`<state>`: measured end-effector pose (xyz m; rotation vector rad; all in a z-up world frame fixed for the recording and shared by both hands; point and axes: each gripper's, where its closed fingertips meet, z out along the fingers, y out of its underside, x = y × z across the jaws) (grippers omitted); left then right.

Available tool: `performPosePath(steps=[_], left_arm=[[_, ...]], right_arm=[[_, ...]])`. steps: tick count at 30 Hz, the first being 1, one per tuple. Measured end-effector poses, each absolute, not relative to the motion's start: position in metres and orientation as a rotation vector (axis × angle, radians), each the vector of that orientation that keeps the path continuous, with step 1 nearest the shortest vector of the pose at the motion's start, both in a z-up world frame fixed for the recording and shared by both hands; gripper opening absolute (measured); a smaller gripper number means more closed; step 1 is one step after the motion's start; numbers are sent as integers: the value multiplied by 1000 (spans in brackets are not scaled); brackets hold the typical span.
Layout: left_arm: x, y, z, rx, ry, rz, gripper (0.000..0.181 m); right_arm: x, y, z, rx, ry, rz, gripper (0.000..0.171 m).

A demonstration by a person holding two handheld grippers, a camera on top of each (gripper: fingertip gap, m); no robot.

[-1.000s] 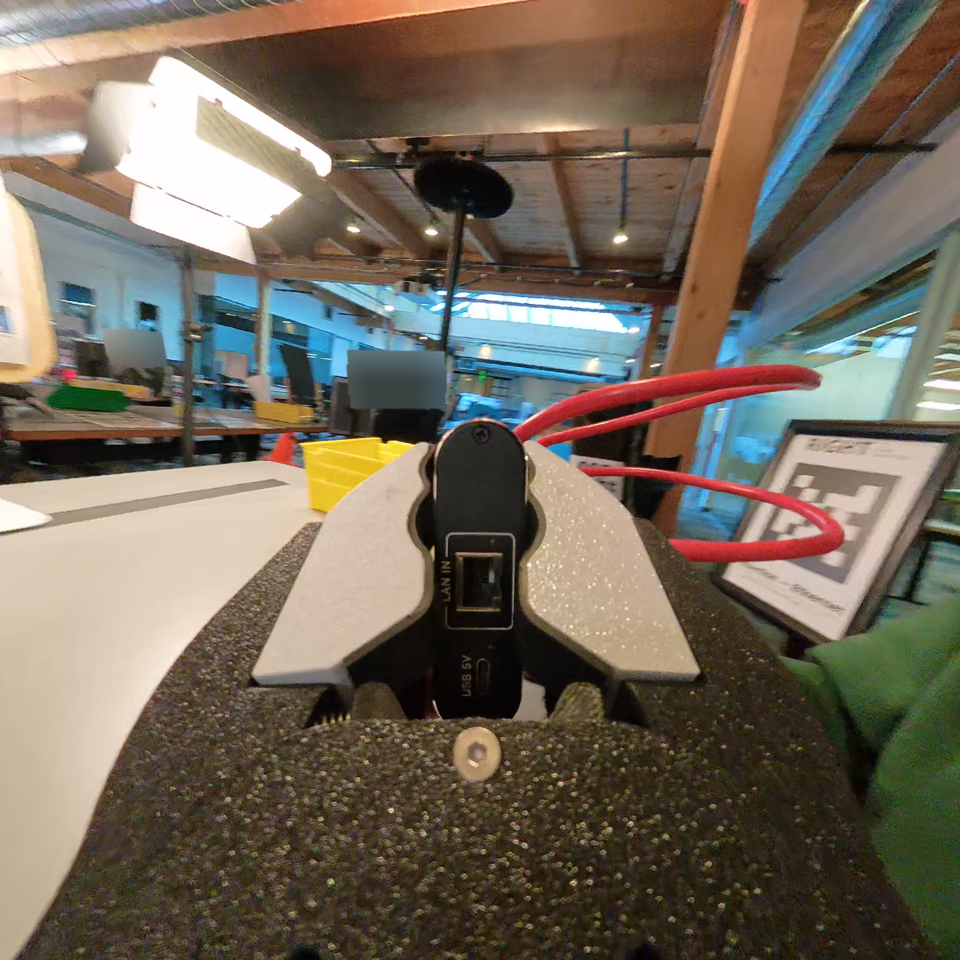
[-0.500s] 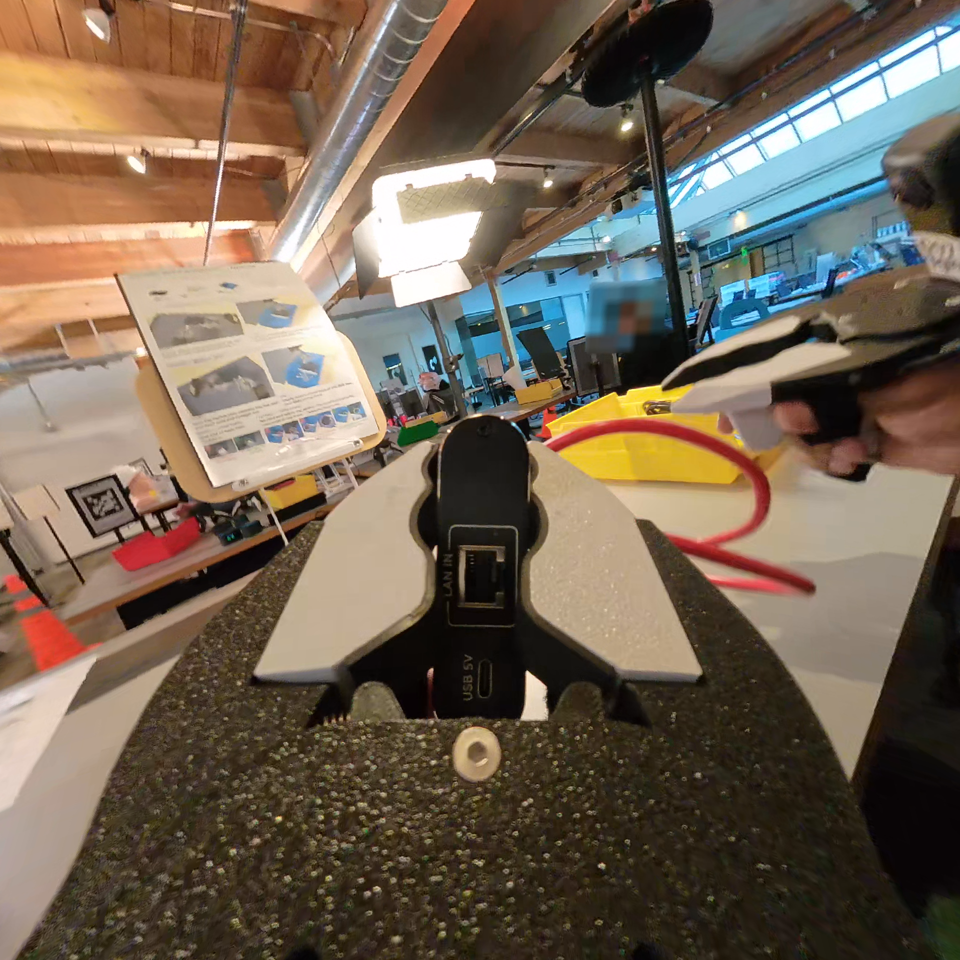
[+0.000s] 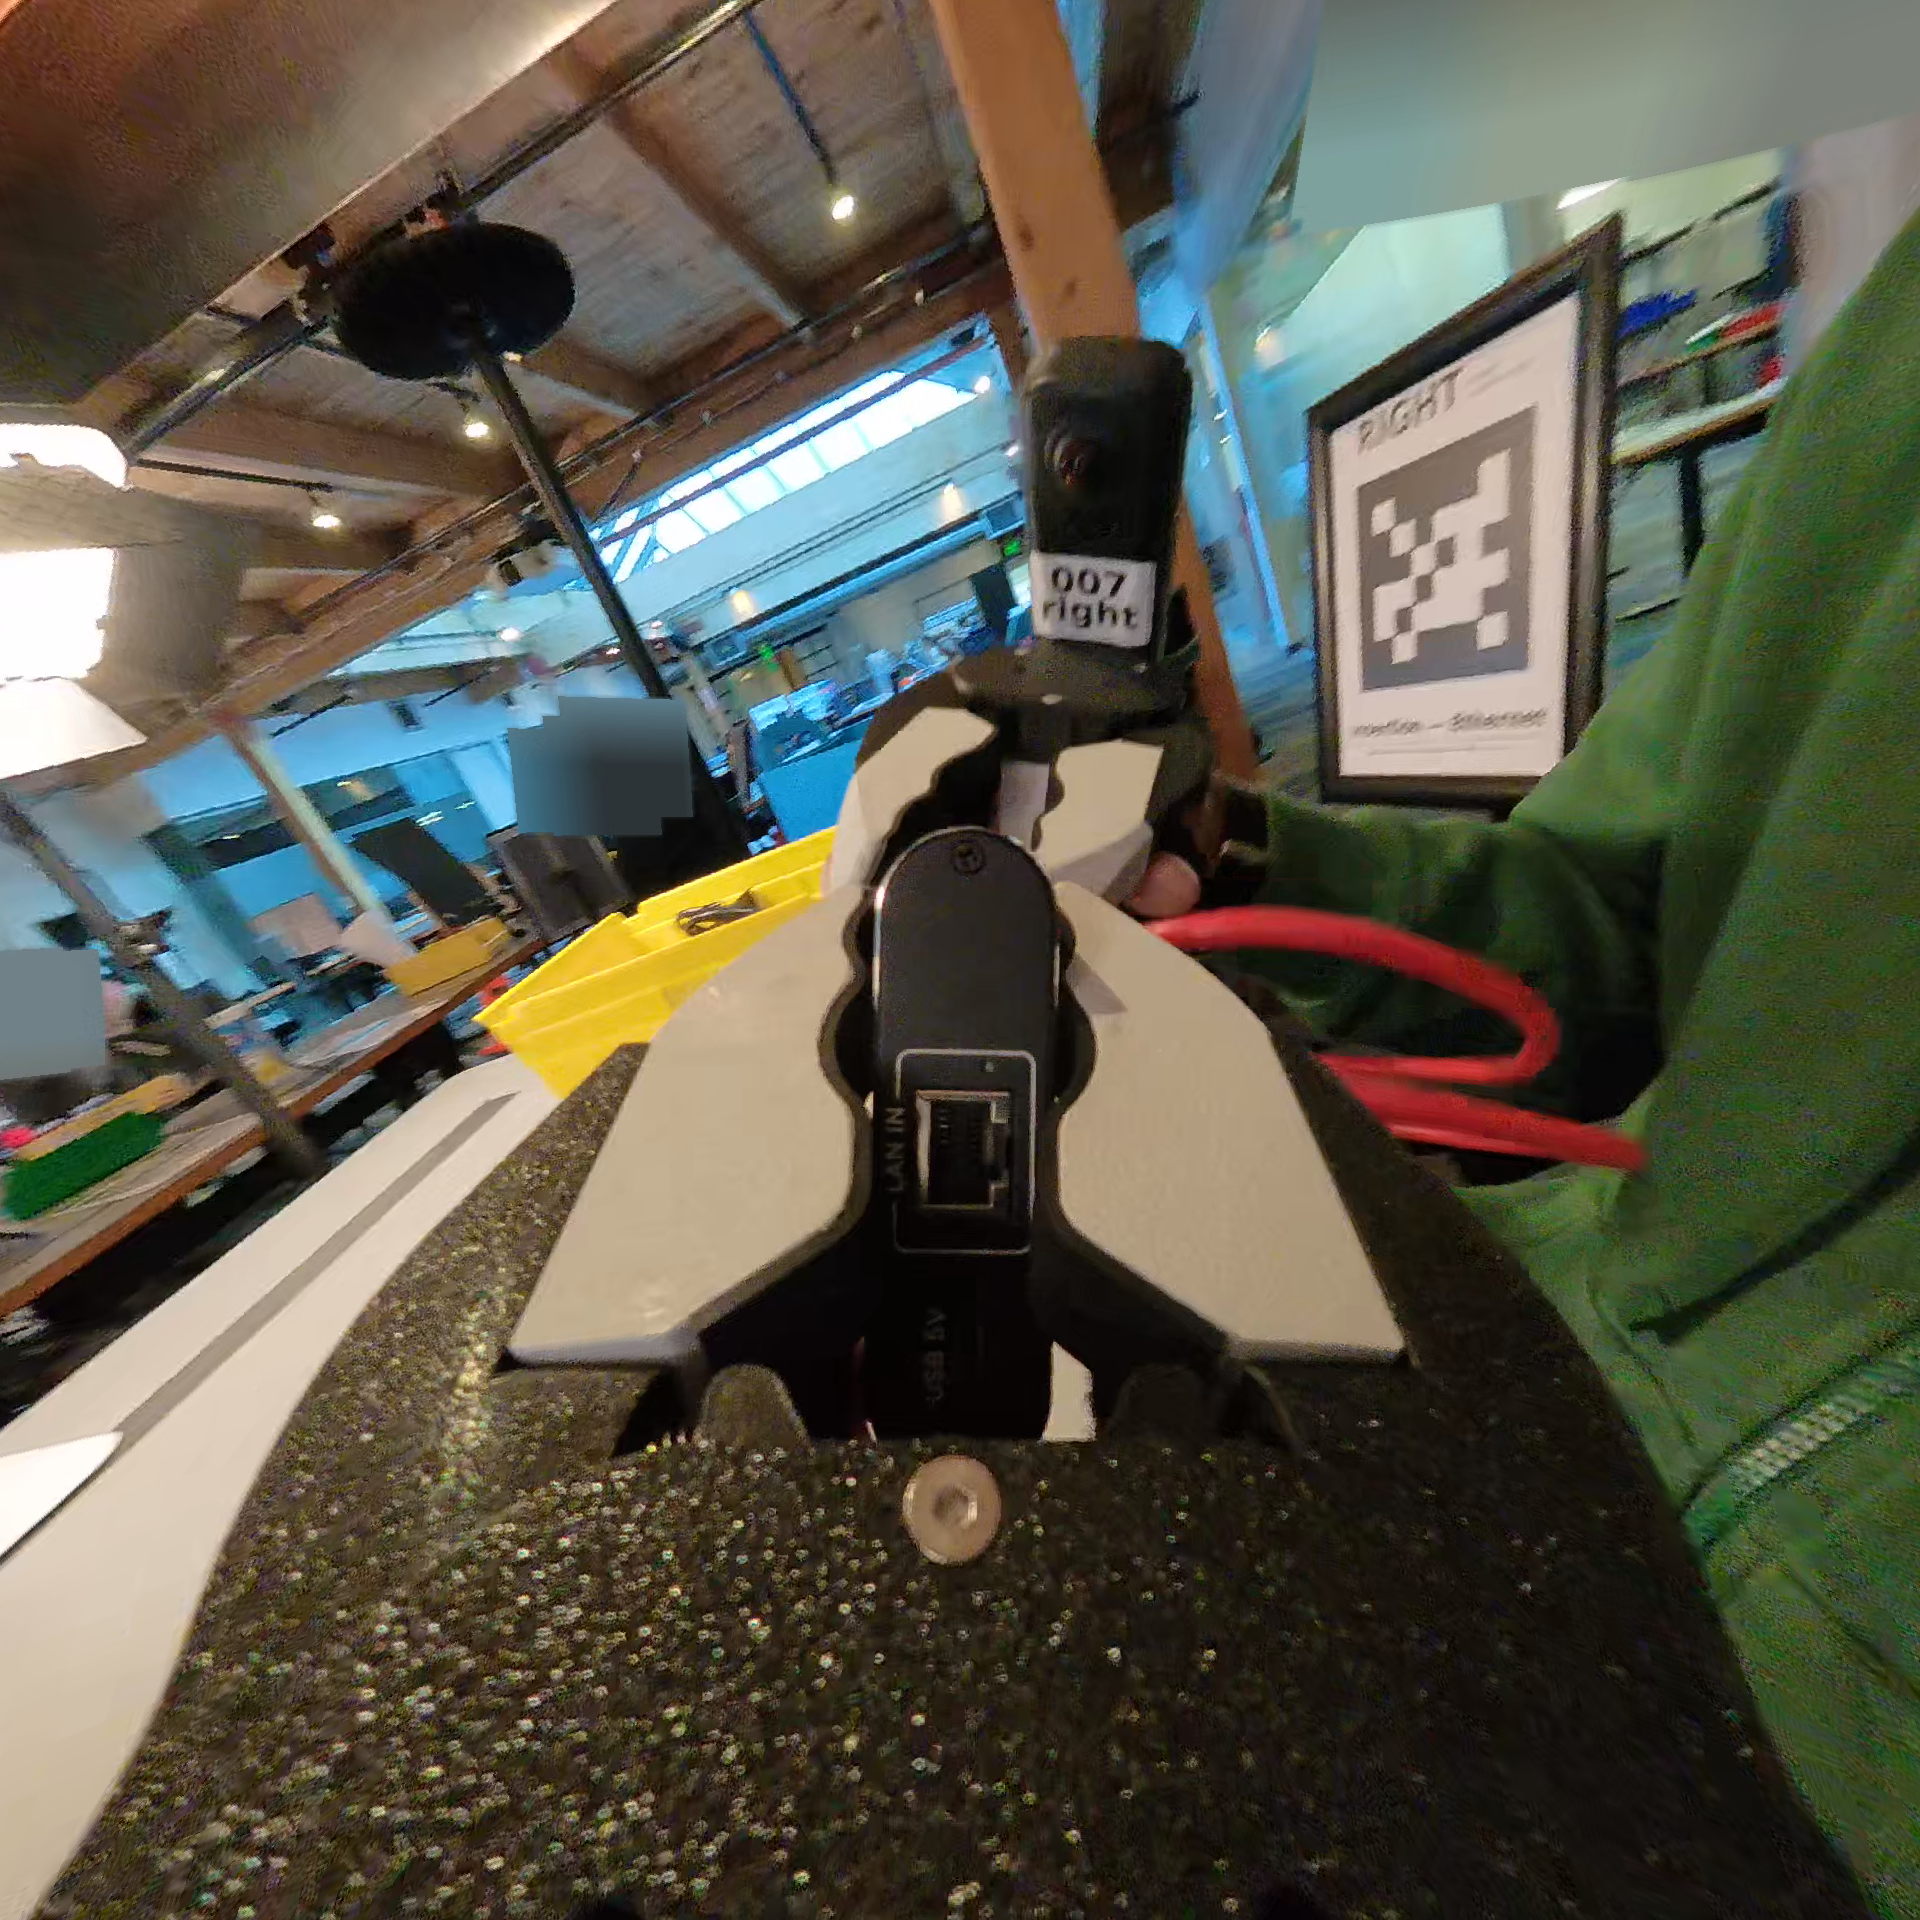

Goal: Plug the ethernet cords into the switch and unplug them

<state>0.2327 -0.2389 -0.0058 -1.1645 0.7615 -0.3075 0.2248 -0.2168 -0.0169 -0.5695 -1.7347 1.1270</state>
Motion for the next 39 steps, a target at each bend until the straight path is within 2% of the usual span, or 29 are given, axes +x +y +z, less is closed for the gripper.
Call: performPosePath(steps=[7, 15, 39], left_arm=[[231, -244, -4, -1111, 733, -439, 29], [228, -239, -6, -1067, 691, -435, 29], [233, -248, -8, -980, 739, -402, 29]], right_arm=[[221, -234, -17, -555, -1737, 1271, 26], [215, -239, -19, -547, -1731, 1202, 18], [221, -244, -22, -500, -1775, 1158, 18]])
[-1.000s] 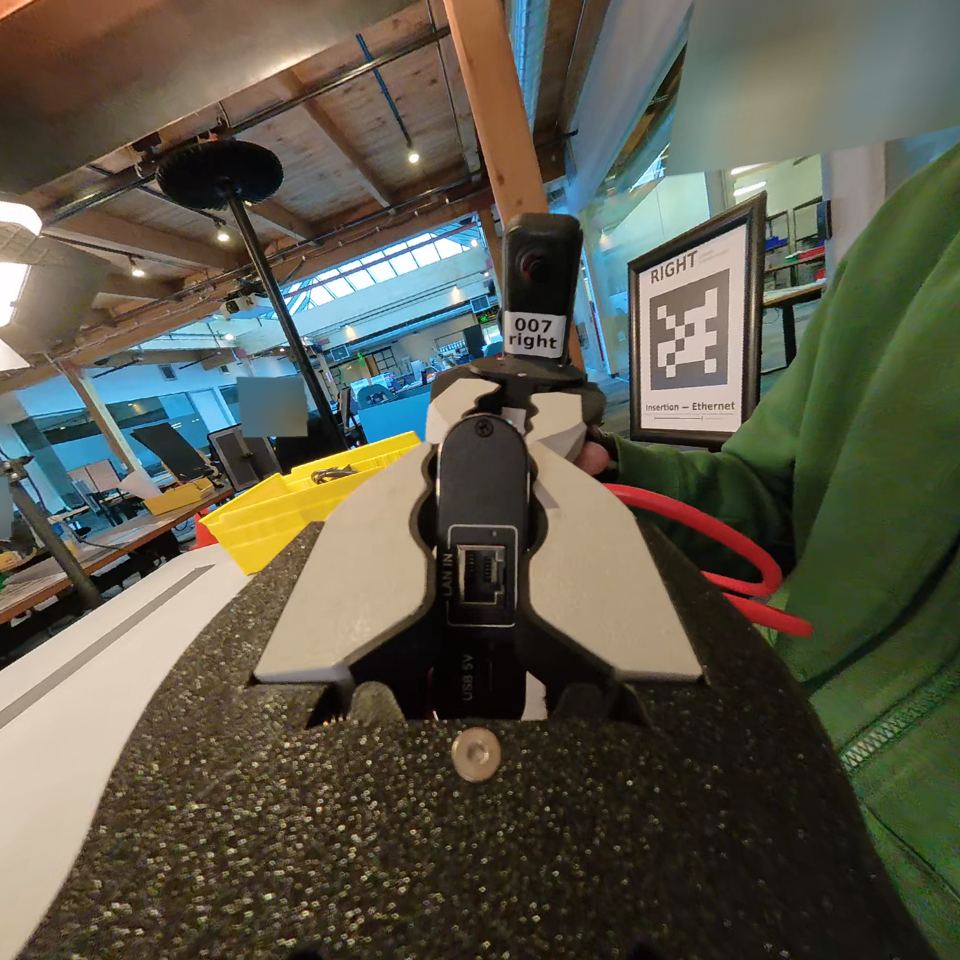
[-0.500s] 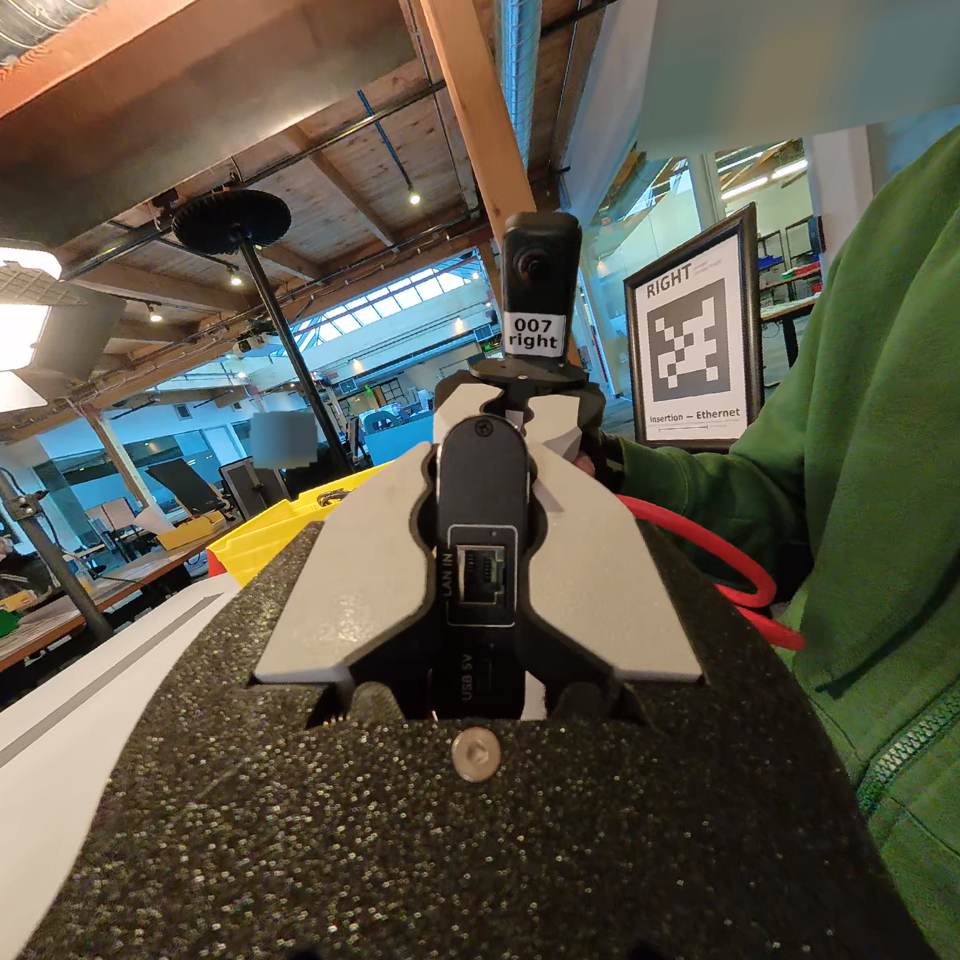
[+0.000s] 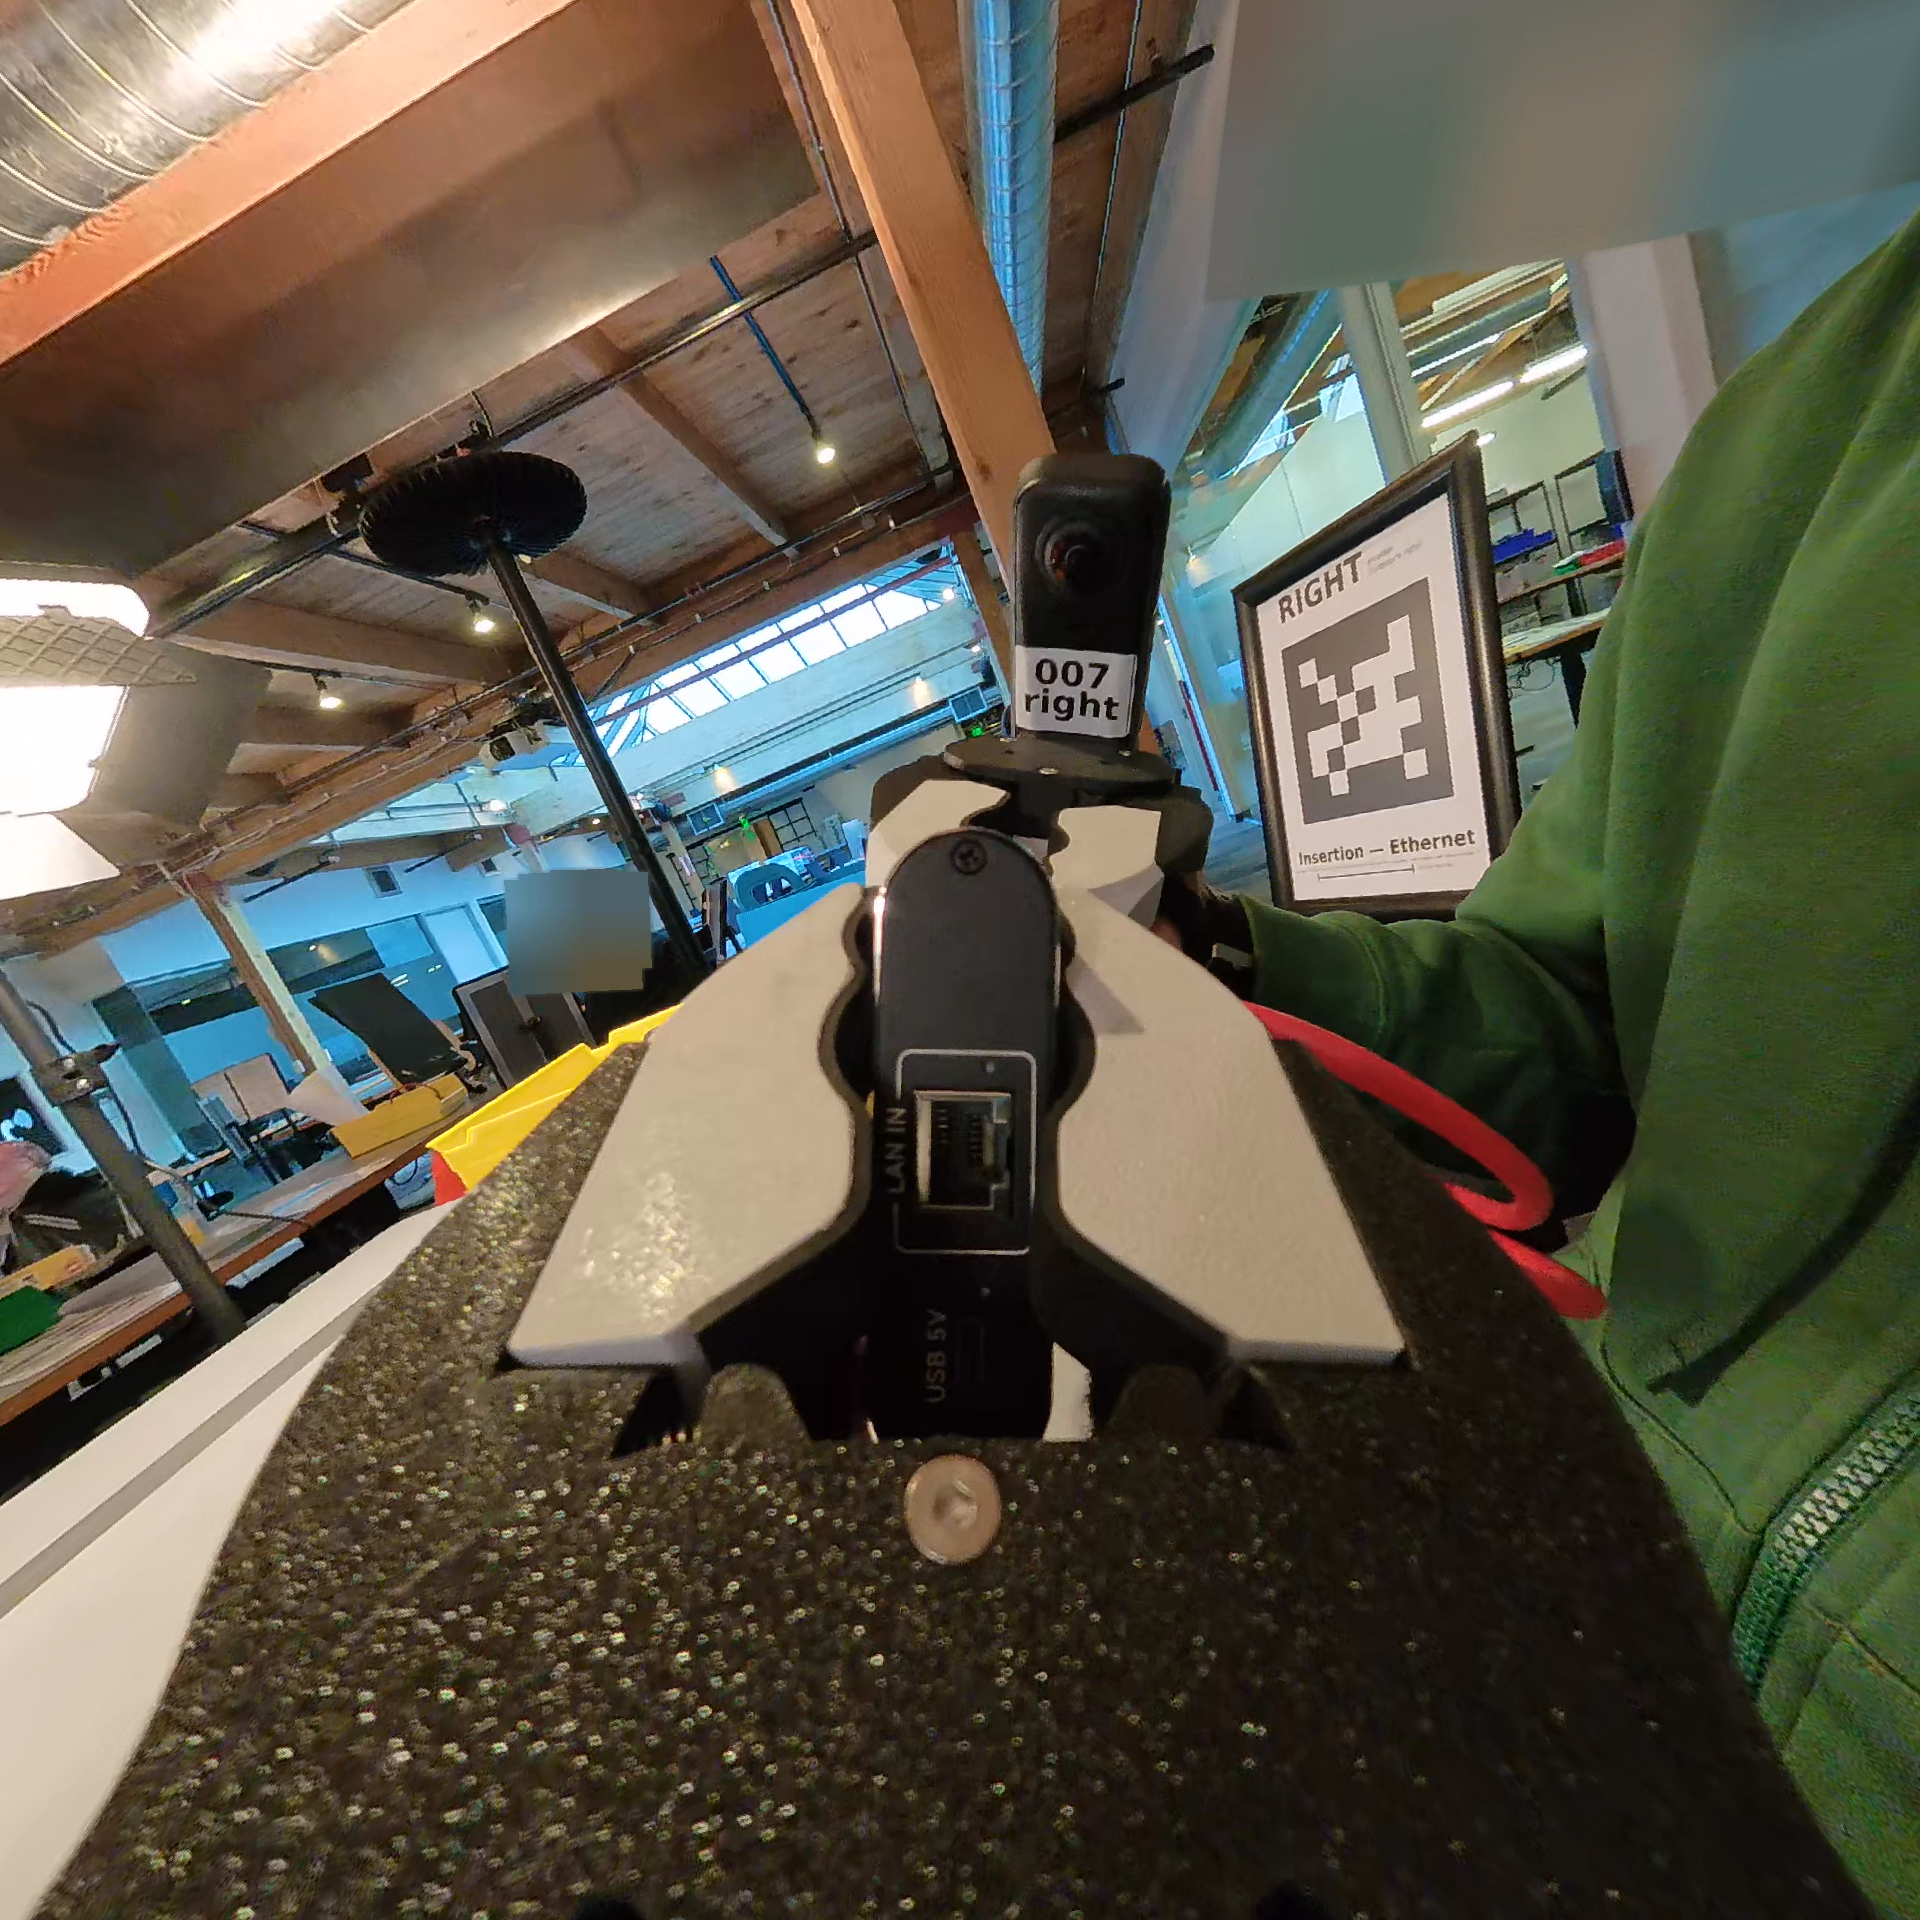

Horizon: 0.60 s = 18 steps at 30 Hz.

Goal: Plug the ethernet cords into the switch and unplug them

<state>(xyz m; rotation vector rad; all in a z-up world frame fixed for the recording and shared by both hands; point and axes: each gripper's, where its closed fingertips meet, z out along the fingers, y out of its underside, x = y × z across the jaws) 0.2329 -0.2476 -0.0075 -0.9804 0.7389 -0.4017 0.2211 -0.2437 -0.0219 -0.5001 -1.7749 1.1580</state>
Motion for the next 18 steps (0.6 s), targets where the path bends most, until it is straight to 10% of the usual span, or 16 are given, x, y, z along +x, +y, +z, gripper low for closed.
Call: performPosePath(steps=[18], left_arm=[[220, -249, -21, -1076, 833, -246, 29]], right_arm=[[209, -251, -22, -481, -1720, 1048, 15]])
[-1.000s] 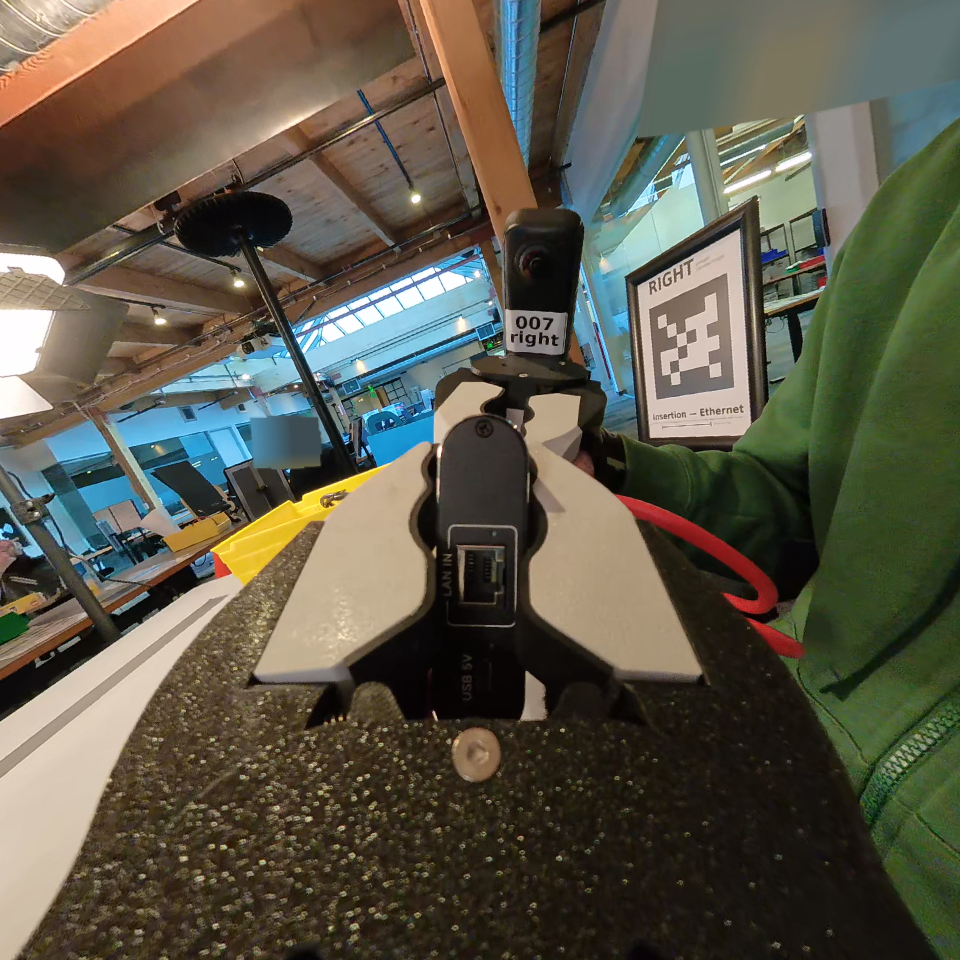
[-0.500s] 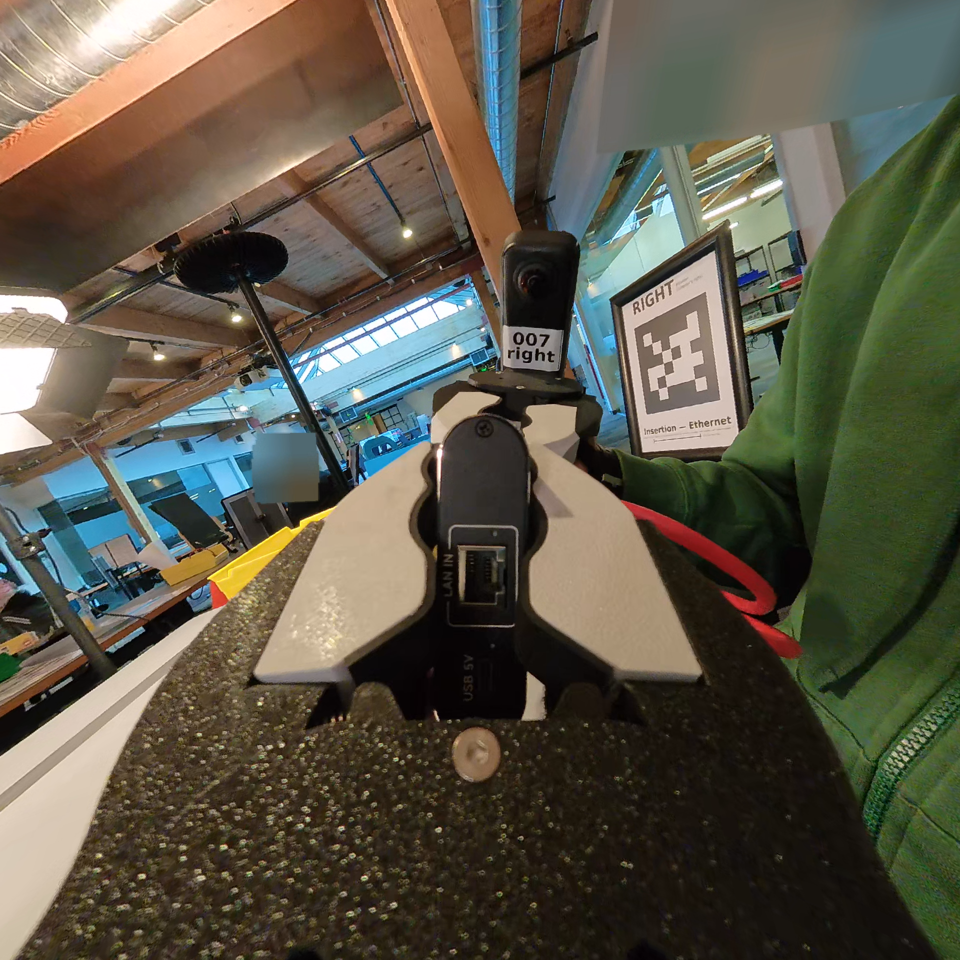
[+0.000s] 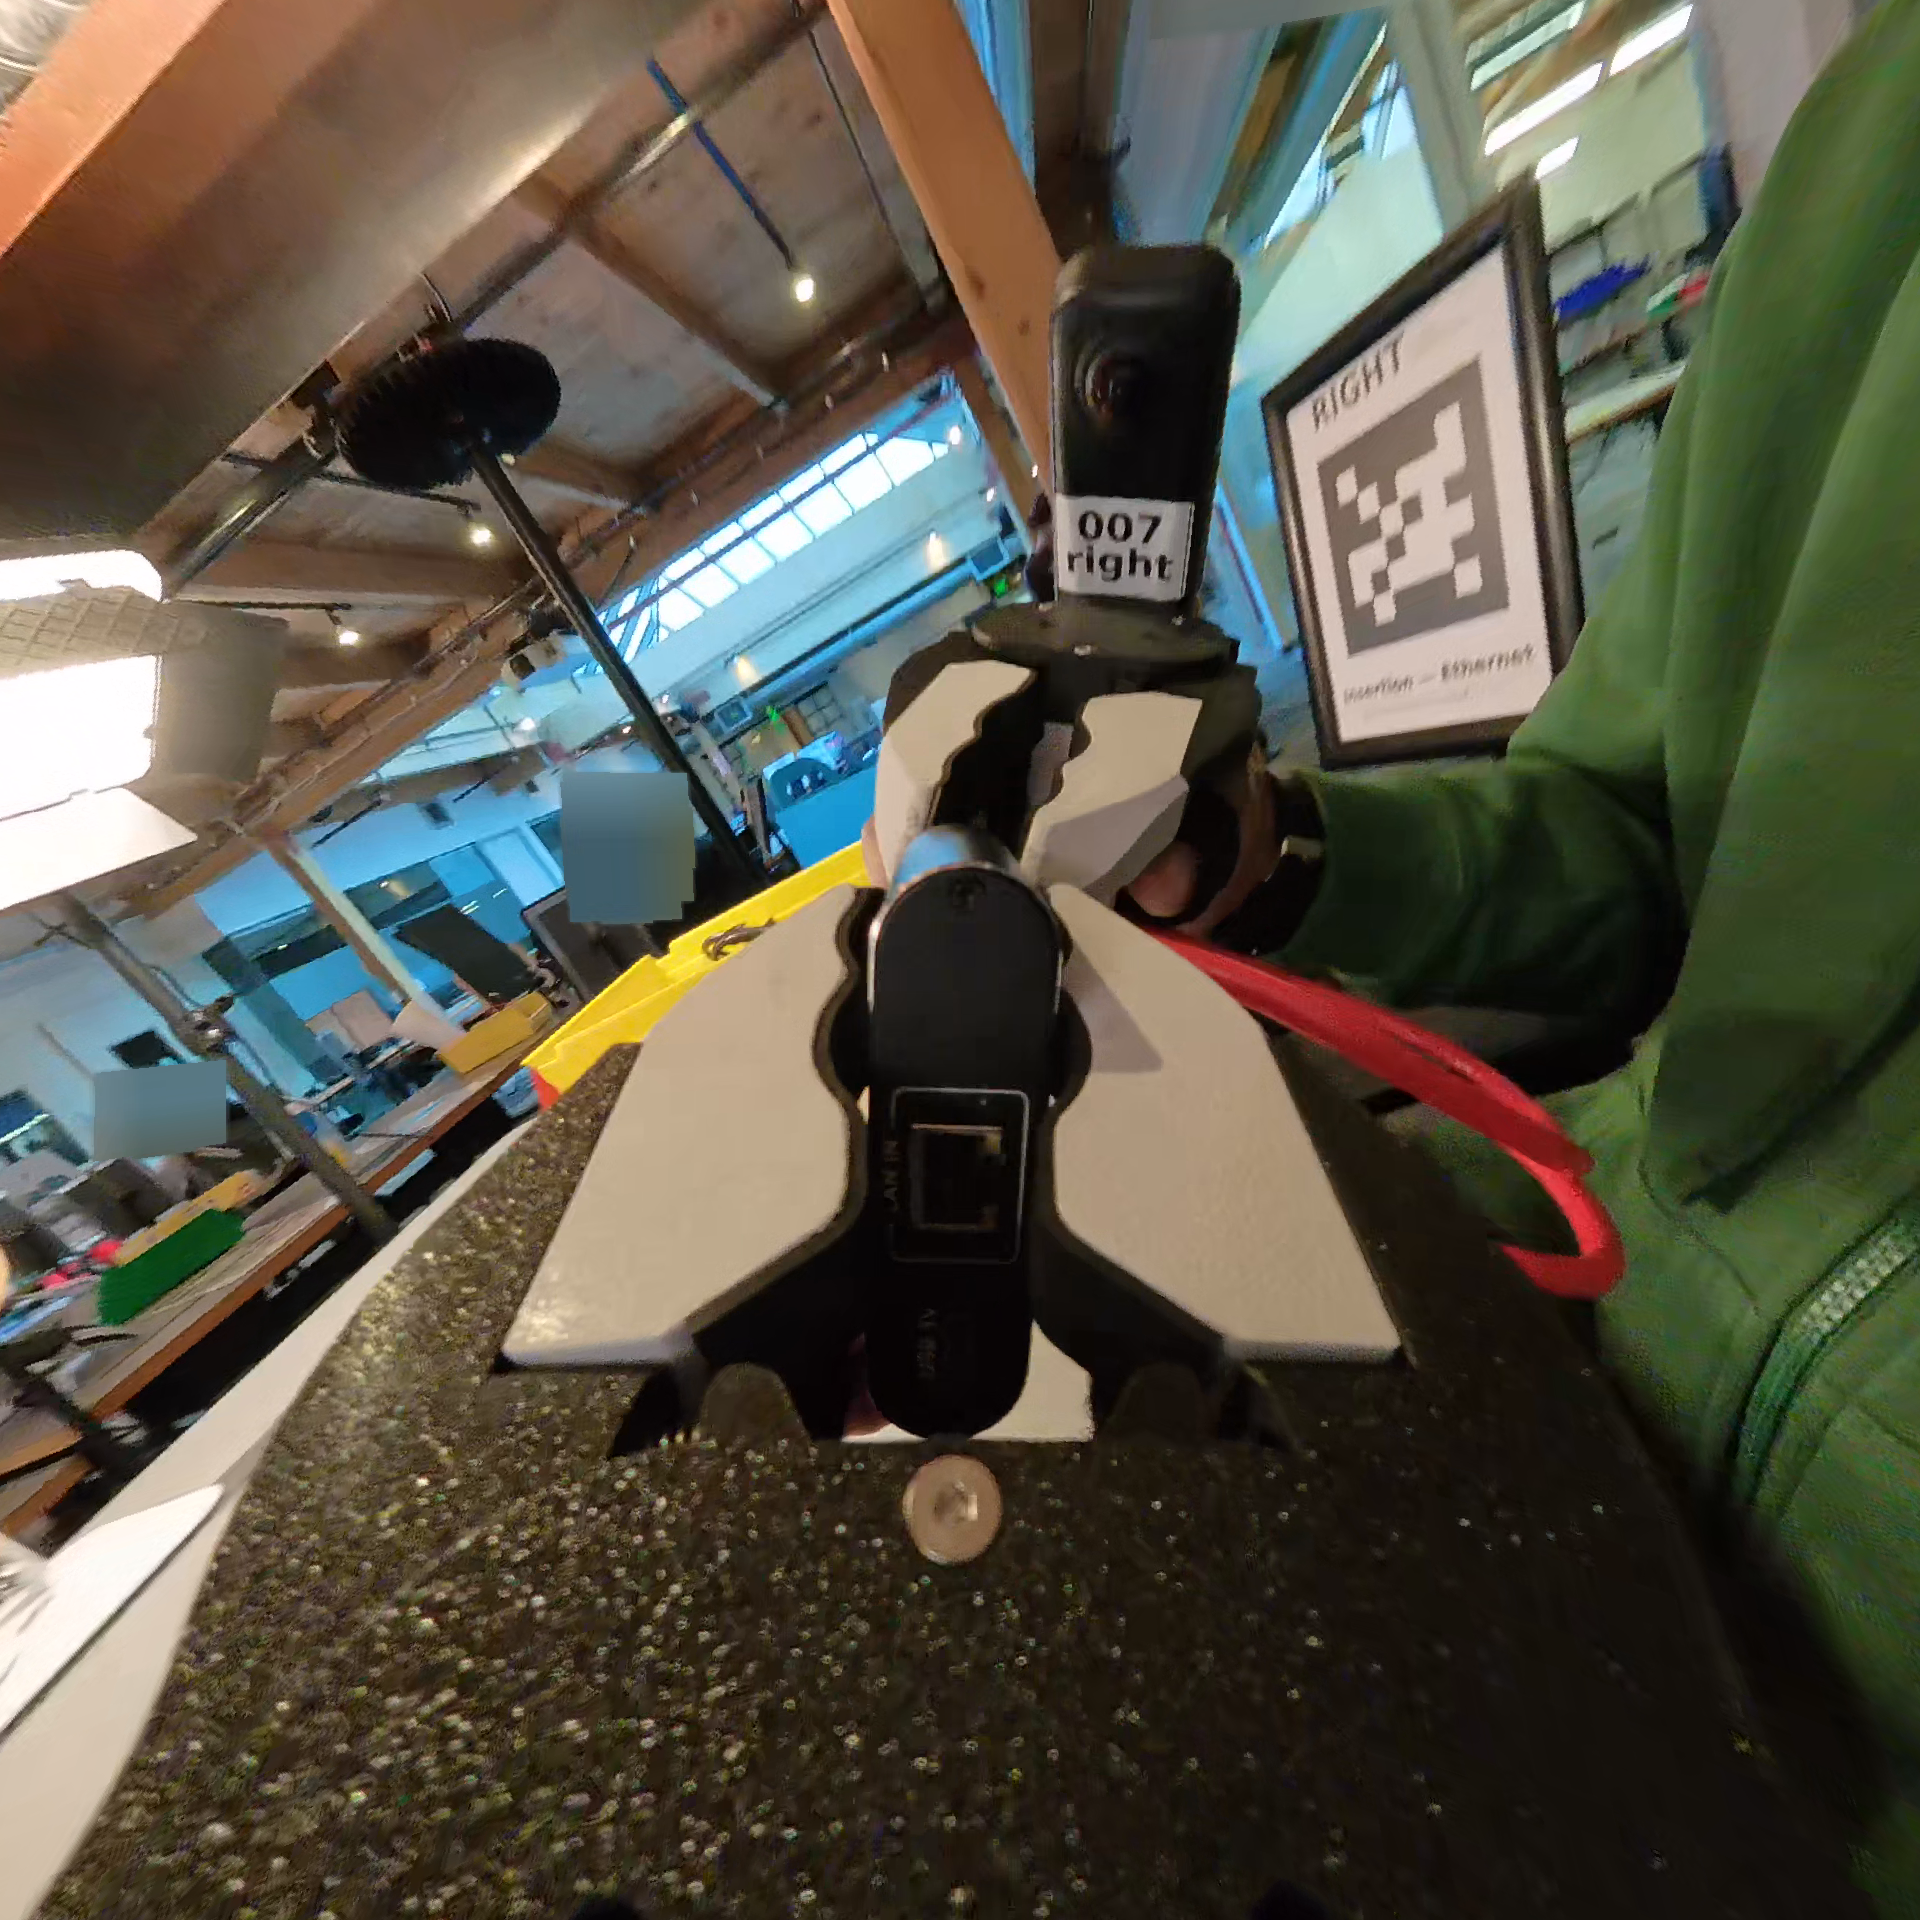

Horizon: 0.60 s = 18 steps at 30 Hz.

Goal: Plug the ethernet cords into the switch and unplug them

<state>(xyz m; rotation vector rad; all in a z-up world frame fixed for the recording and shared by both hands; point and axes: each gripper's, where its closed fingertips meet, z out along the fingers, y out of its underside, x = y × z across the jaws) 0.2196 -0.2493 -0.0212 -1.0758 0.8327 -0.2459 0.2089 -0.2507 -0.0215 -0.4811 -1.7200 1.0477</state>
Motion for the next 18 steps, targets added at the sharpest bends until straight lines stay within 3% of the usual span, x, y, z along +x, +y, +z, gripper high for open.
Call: performPosePath(steps=[18], left_arm=[[211, -254, -25, -1099, 921, -64, 30]], right_arm=[[205, -256, -22, -478, -1704, 1037, 15]])
